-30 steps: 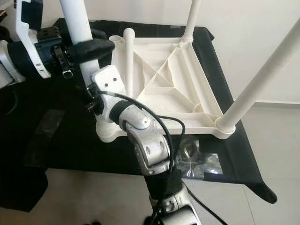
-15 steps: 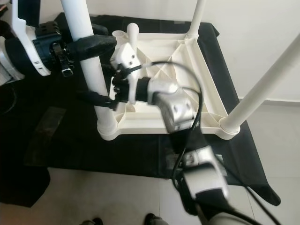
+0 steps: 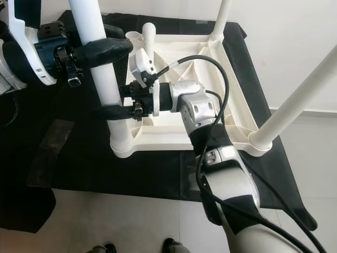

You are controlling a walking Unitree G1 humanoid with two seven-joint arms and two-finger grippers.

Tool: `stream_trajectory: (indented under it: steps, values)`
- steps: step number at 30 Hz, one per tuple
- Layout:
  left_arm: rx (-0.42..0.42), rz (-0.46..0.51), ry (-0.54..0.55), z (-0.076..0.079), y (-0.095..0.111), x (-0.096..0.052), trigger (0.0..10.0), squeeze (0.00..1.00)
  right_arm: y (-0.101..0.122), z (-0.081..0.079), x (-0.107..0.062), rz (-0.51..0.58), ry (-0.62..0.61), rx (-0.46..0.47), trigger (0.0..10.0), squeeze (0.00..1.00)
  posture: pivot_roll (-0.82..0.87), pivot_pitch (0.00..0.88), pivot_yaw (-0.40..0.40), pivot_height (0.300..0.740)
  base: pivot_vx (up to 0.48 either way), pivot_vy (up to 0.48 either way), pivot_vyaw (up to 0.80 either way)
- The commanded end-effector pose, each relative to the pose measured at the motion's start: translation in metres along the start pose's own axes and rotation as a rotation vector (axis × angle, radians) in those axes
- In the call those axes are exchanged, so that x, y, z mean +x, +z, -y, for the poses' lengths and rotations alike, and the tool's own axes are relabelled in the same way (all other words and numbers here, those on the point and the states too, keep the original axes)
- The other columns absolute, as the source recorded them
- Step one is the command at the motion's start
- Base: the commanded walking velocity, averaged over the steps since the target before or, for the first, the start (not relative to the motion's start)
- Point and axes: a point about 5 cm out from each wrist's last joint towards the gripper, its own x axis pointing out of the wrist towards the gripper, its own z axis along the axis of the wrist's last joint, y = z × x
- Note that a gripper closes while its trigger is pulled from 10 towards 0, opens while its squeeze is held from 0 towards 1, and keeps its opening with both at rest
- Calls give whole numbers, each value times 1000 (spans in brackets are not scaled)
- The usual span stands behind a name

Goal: Building children table

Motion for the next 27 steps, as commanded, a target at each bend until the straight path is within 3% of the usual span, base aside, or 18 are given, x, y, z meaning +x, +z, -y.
stream_trajectory:
  steps: [1, 10, 11, 16, 17, 18, 20, 21, 23, 24, 26, 27]
  values:
    - [-20, -56, -47, 6, -7, 3, 10000, 0, -2, -2, 3, -10, 59, 2, 0, 0, 89, 250, -24, 740, 0, 0, 0]
    - [-12, -52, -26, 3, -7, 4, 10000, 0, -2, 3, 0, -6, 61, -12, 0, 0, 84, 247, -21, 740, 0, 0, 0]
    - [-19, -52, -40, 3, -7, 5, 10000, 1000, -3, 3, 0, -5, 55, -12, 0, 0, 78, 246, -20, 740, 0, 0, 0]
    - [-33, -51, -49, 3, -8, 5, 10000, 1000, -4, 4, -1, -8, 27, -17, 0, 0, 68, 243, -27, 740, 0, 0, 0]
    - [-32, -53, -42, 2, -9, 5, 10000, 1000, -6, 5, -2, -11, 3, -20, 0, 0, 66, 243, -30, 740, 0, 0, 0]
    - [-28, -46, 14, -1, -8, 4, 10000, 1000, -14, 7, 1, -28, -147, -26, 0, 0, 56, 244, -49, 740, 0, 0, 0]
    - [-28, -46, 14, -1, -8, 4, 10000, 1000, -14, 7, 1, -28, -147, -26, 0, 0, 56, 244, -49, 740, 0, 0, 0]
    - [-23, -45, 32, -2, -8, 3, 10000, 0, -18, 7, 3, -36, -201, -31, 0, 0, 56, 244, -49, 740, 0, 0, 0]
    - [-23, -45, 32, -2, -8, 3, 10000, 0, -18, 7, 3, -36, -201, -31, 0, 0, 56, 244, -49, 740, 0, 0, 0]
    - [-28, -42, 40, -3, -8, 2, 10000, 0, -34, 1, 12, -100, -384, -8, 0, 0, 40, 246, -68, 740, 0, 0, 0]
    - [-28, -42, 40, -3, -8, 2, 10000, 0, -34, 1, 12, -100, -384, -8, 0, 0, 40, 246, -68, 740, 0, 0, 0]
    - [-32, -42, 42, -3, -8, 1, 10000, 0, -54, -8, 18, -160, -722, 15, 0, 0, 33, 246, -72, 740, 0, 0, 0]
